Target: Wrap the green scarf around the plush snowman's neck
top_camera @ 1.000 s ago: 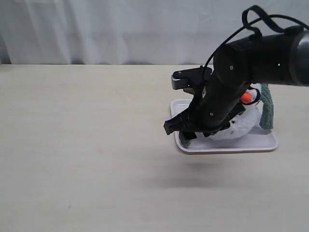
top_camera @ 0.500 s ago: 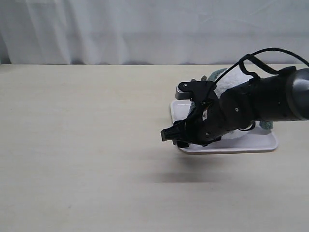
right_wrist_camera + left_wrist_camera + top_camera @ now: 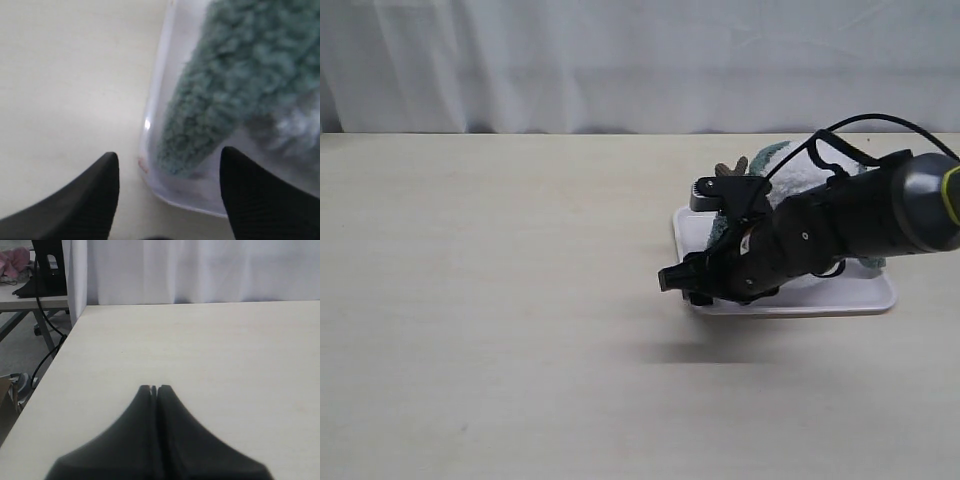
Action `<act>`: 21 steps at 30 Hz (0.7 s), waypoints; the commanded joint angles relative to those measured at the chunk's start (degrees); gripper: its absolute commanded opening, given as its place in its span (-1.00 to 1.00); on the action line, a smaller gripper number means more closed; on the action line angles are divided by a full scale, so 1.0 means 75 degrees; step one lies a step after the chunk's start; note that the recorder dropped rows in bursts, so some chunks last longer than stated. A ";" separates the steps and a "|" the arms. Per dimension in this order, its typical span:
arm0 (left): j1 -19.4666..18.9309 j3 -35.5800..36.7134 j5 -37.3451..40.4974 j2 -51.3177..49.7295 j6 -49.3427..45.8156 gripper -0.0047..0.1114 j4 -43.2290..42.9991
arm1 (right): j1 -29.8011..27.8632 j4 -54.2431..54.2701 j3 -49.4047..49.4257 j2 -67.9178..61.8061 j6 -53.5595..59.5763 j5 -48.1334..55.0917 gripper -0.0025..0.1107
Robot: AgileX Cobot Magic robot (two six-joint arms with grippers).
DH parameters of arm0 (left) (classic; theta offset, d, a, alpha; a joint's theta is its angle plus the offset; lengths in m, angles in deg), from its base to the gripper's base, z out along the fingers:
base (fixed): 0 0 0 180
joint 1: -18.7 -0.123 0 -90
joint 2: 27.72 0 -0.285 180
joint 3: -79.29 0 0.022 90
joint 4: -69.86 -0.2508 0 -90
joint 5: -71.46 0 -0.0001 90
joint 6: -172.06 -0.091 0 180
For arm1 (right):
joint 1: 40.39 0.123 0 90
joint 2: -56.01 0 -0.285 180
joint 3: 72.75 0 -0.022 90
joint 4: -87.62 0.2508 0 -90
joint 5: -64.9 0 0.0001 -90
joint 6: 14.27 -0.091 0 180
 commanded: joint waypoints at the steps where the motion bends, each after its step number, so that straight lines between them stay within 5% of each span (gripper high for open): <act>1: 0.0065 0.0016 -0.0093 0.0017 0.0034 -0.92 0.0035 | -0.0178 -0.0023 0.0073 -0.0041 -0.0229 -0.0385 0.05; 14: 0.0065 0.0016 -0.0093 0.0017 0.0034 -0.92 0.0035 | -0.0196 0.0036 0.0089 -0.0801 -0.0276 -0.1498 0.01; 20: 0.0065 0.0016 -0.0093 0.0017 0.0034 -0.92 0.0035 | -0.0196 -0.0053 0.0089 -0.0546 -0.0063 -0.1106 -0.89; 21: 0.0065 0.0016 -0.0093 0.0017 0.0034 -0.92 0.0035 | -0.0196 -0.0071 0.0089 -0.0444 -0.0036 -0.0987 -0.88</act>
